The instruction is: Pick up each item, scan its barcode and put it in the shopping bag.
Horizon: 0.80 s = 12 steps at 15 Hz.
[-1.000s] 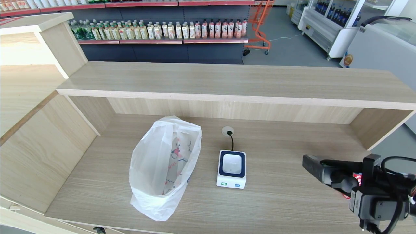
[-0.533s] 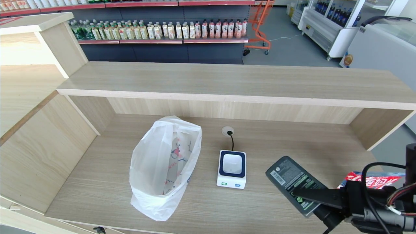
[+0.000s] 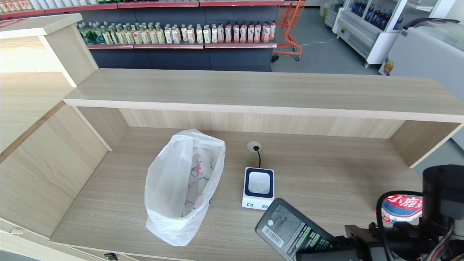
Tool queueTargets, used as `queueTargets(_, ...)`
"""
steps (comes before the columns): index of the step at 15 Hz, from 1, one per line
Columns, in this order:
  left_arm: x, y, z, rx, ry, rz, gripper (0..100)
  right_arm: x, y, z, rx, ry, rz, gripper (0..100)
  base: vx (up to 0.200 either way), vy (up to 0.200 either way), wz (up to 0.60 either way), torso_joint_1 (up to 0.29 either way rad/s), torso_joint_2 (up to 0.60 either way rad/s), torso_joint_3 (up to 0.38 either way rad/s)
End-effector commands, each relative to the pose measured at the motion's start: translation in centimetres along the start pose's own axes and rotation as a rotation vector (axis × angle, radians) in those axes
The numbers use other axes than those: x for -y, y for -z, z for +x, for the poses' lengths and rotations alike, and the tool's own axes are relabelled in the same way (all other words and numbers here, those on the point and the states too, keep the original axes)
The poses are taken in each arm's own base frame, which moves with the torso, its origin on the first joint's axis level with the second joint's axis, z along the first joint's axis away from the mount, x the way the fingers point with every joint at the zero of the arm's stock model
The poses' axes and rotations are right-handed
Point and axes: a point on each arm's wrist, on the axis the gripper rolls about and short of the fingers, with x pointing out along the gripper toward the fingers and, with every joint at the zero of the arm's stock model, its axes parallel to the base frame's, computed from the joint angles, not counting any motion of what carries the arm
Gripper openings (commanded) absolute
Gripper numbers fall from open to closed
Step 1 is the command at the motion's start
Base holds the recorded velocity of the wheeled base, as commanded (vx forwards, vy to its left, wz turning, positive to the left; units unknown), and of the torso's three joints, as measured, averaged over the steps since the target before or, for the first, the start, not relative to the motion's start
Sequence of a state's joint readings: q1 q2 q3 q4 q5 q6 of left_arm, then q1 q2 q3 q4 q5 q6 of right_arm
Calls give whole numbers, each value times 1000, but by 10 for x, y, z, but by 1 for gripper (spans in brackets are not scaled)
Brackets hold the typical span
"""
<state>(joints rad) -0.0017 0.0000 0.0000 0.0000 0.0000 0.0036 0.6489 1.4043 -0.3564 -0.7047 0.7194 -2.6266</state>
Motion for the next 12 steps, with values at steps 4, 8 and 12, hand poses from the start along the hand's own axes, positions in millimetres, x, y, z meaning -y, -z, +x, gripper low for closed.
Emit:
queueTargets(4, 0, 0, 0, 0, 0, -1, 100, 10, -2, 12, 18, 66, -44, 0, 0, 0, 0, 0, 0, 0)
queueTargets(8, 0, 0, 0, 0, 0, -1, 100, 7, 1, 10, 1, 47, -37, 0, 0, 0, 0, 0, 0, 0)
queueTargets(12, 0, 0, 0, 0, 0, -1, 100, 2, 5, 5, -29, 21, -14, 0, 0, 0, 0, 0, 0, 0)
